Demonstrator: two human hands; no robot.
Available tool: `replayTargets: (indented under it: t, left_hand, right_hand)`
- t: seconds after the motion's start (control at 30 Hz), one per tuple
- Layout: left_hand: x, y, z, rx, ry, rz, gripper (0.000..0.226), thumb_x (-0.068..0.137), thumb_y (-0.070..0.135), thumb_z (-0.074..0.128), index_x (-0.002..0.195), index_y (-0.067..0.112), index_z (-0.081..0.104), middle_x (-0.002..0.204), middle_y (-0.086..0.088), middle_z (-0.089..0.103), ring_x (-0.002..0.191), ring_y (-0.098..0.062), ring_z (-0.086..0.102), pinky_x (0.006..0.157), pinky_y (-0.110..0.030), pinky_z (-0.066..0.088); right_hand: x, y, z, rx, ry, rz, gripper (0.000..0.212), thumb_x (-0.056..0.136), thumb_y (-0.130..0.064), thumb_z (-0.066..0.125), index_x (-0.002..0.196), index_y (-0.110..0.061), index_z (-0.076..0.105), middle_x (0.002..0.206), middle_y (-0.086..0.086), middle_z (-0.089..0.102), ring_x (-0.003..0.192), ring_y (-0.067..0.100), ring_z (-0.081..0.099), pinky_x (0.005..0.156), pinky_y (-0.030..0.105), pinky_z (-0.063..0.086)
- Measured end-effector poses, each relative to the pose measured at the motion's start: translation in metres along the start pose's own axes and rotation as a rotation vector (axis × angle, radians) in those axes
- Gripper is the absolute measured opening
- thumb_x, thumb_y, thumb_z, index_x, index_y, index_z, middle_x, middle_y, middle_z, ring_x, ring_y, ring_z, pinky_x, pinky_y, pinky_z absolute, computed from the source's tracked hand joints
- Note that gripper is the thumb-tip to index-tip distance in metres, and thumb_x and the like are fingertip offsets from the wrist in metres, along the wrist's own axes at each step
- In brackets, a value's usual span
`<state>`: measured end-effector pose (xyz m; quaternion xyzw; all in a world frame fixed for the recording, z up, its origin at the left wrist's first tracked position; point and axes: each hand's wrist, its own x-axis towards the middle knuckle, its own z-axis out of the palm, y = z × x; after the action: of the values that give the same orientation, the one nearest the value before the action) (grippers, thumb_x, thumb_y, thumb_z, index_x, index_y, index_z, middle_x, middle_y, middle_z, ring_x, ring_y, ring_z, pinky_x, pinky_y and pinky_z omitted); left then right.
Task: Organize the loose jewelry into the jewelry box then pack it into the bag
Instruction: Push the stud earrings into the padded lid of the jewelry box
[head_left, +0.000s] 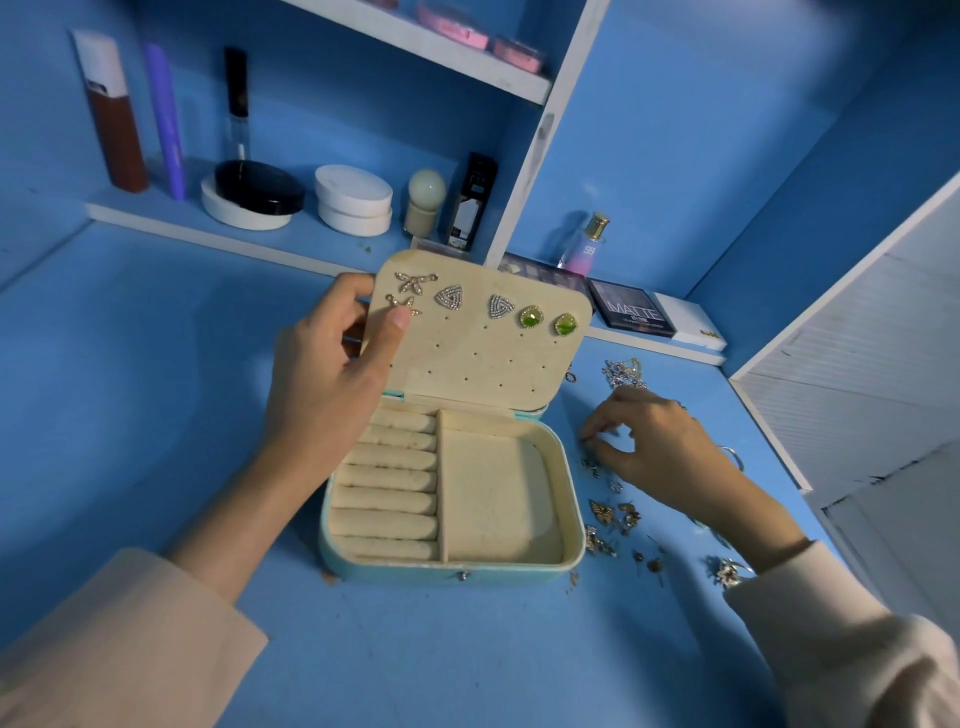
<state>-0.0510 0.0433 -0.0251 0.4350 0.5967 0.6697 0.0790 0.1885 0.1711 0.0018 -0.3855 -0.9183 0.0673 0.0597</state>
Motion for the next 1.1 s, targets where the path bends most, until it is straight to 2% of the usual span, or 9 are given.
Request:
replayTargets:
  t: [0.2,0.33,0.4,0.57,0.67,0.73,0.83,0.9,1.1]
  left_hand:
    - [-0.001,0.001,0.0,-0.005,0.001,0.007,0.011,0.09,0.029,0.055,0.097,0.021,0.059,0.089,0.01,0.07,0.078,-0.008,0.067,0.065,-0.038,0.054]
    - [-0.001,0.001,-0.001,-0.003,-0.009,0.012,0.007,0.092,0.025,0.056,0.097,0.02,0.059,0.09,0.008,0.07,0.078,-0.009,0.066,0.065,-0.038,0.053]
    - [-0.001,0.001,-0.001,-0.005,-0.01,0.017,0.007,0.092,0.025,0.057,0.097,0.02,0.059,0.09,0.009,0.07,0.078,-0.009,0.066,0.066,-0.038,0.053]
    - [-0.005,0.003,-0.008,-0.004,-0.054,0.043,0.004,0.087,0.038,0.054,0.089,0.035,0.057,0.091,0.014,0.07,0.081,-0.004,0.066,0.069,-0.023,0.052]
    - [-0.012,0.004,-0.015,0.083,-0.079,0.127,0.013,0.088,0.041,0.052,0.089,0.028,0.053,0.094,0.018,0.067,0.08,0.002,0.063,0.068,-0.015,0.047]
    - [-0.017,0.005,-0.02,0.151,-0.082,0.195,0.018,0.088,0.041,0.052,0.096,0.025,0.048,0.093,0.022,0.065,0.082,0.006,0.061,0.067,-0.013,0.046]
    - [-0.024,0.004,-0.029,0.196,-0.133,0.24,0.019,0.086,0.04,0.051,0.098,0.026,0.043,0.086,0.025,0.062,0.088,0.012,0.058,0.07,-0.002,0.041]
    - [-0.027,0.002,-0.032,0.216,-0.182,0.254,0.016,0.087,0.039,0.05,0.097,0.028,0.043,0.095,0.017,0.063,0.092,0.016,0.057,0.074,-0.002,0.041]
    - [-0.03,-0.002,-0.037,0.261,-0.176,0.382,0.01,0.09,0.027,0.051,0.097,0.022,0.046,0.094,0.0,0.063,0.092,-0.007,0.059,0.085,-0.013,0.042]
  right_hand:
    - [0.0,0.003,0.002,0.023,0.011,-0.001,0.008,0.083,-0.017,0.064,0.085,-0.022,0.069,0.087,-0.009,0.057,0.081,0.01,0.054,0.074,0.035,0.05]
    - [0.001,0.004,0.0,0.169,0.062,0.002,0.019,0.08,-0.008,0.065,0.079,-0.027,0.062,0.083,-0.006,0.063,0.076,0.005,0.057,0.068,0.012,0.042]
    - [0.002,0.003,-0.005,0.258,0.099,0.021,0.023,0.08,-0.004,0.066,0.078,-0.026,0.062,0.082,-0.002,0.066,0.079,0.002,0.057,0.065,0.008,0.043]
    - [0.01,-0.001,-0.026,0.4,0.172,0.043,0.023,0.083,-0.008,0.068,0.075,-0.029,0.064,0.08,-0.009,0.068,0.072,0.005,0.059,0.069,0.012,0.047]
    - [0.02,-0.011,-0.046,0.521,0.198,0.045,0.021,0.085,-0.007,0.065,0.076,-0.025,0.066,0.078,-0.002,0.068,0.068,0.01,0.058,0.066,0.022,0.05]
    - [0.026,-0.025,-0.059,0.613,0.192,0.008,0.019,0.085,-0.004,0.065,0.077,-0.021,0.067,0.078,0.002,0.068,0.068,0.009,0.058,0.063,0.019,0.05]
    - [0.034,-0.053,-0.071,0.658,0.065,-0.093,0.012,0.083,-0.007,0.066,0.079,-0.018,0.068,0.075,0.004,0.067,0.067,0.009,0.059,0.065,0.016,0.048]
    - [0.04,-0.074,-0.072,0.646,-0.08,-0.171,0.008,0.084,-0.007,0.066,0.082,-0.014,0.067,0.072,0.005,0.065,0.064,0.006,0.057,0.064,0.018,0.047]
    - [0.058,-0.122,-0.062,0.63,-0.401,-0.35,0.007,0.086,-0.001,0.062,0.089,-0.006,0.065,0.079,0.012,0.068,0.066,0.005,0.06,0.063,0.019,0.049]
